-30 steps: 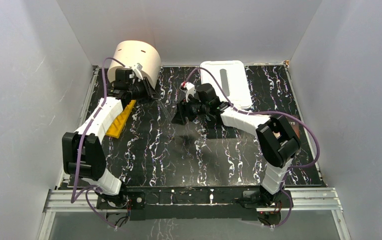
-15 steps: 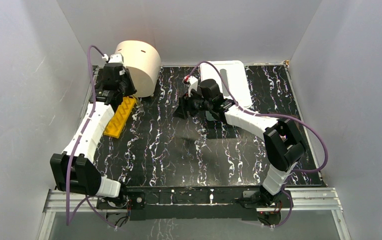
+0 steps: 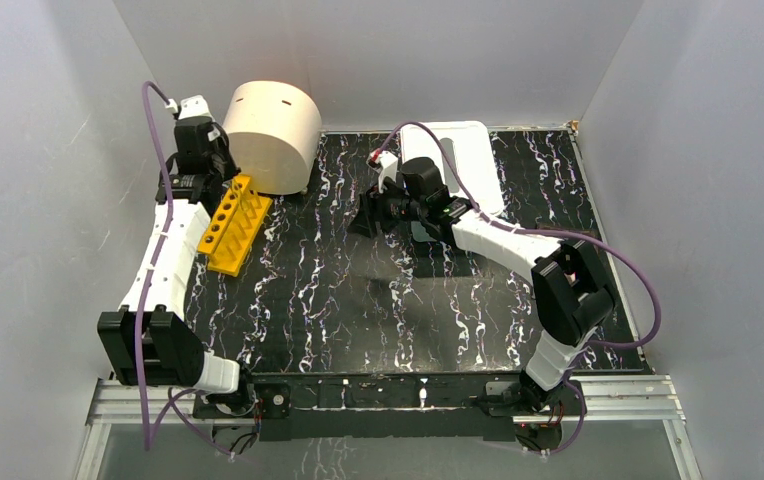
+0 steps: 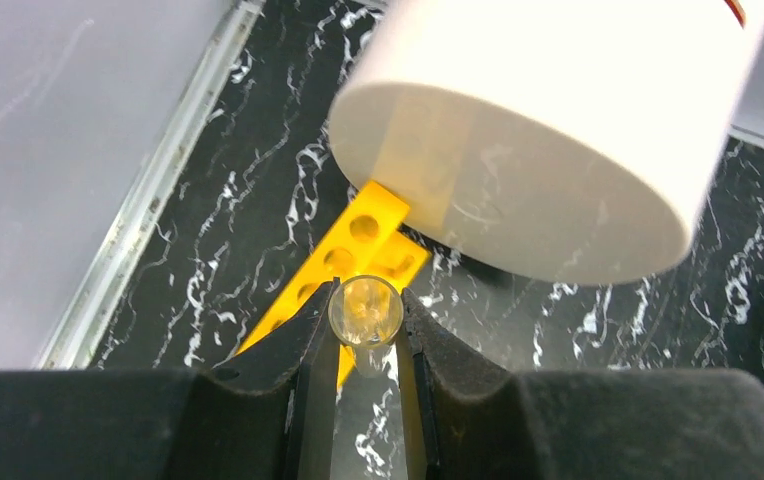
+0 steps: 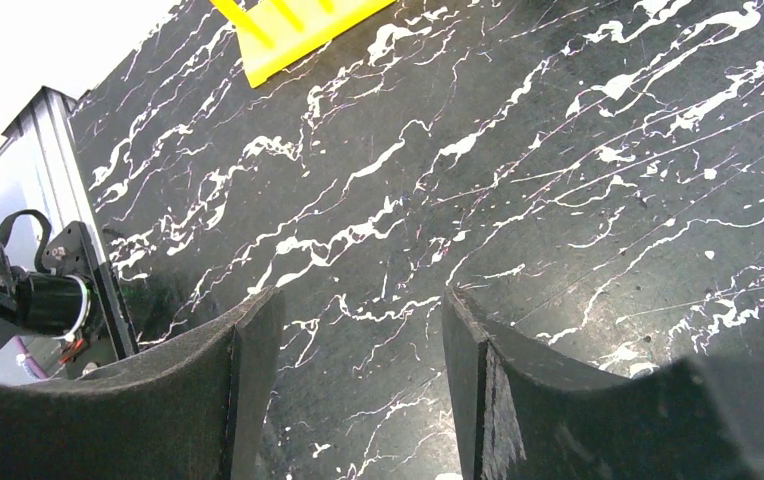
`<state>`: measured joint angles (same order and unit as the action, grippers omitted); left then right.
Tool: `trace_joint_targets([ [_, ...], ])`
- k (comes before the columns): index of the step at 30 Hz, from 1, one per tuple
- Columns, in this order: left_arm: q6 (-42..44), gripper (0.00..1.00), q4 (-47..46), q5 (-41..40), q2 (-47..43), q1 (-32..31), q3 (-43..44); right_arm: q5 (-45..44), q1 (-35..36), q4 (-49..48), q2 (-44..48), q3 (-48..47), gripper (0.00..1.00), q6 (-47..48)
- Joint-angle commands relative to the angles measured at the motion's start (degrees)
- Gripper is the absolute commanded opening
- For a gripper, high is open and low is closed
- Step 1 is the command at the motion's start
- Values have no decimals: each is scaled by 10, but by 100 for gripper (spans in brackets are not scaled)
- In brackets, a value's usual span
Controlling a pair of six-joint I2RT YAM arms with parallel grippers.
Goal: Organize the chemistry lab equipment
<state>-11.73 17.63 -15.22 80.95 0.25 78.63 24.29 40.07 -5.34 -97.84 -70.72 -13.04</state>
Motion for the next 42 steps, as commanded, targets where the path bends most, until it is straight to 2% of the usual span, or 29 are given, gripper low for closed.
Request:
trace_joint_targets([
  [1,13,17,-43,-12,-2,32,16,-4,-5,3,33,-4,66,14],
  [10,7,17,-116,-5,-9,63,-40,-3,-7,12,37,-1,66,15],
  [16,8,17,-127,2,-7,71,-61,-5,-11,15,41,2,66,16],
  [29,35,18,-204,15,5,73,-101,2,-16,9,42,13,66,7],
  [42,47,20,-229,23,10,72,-140,0,-27,-2,41,26,66,-9],
])
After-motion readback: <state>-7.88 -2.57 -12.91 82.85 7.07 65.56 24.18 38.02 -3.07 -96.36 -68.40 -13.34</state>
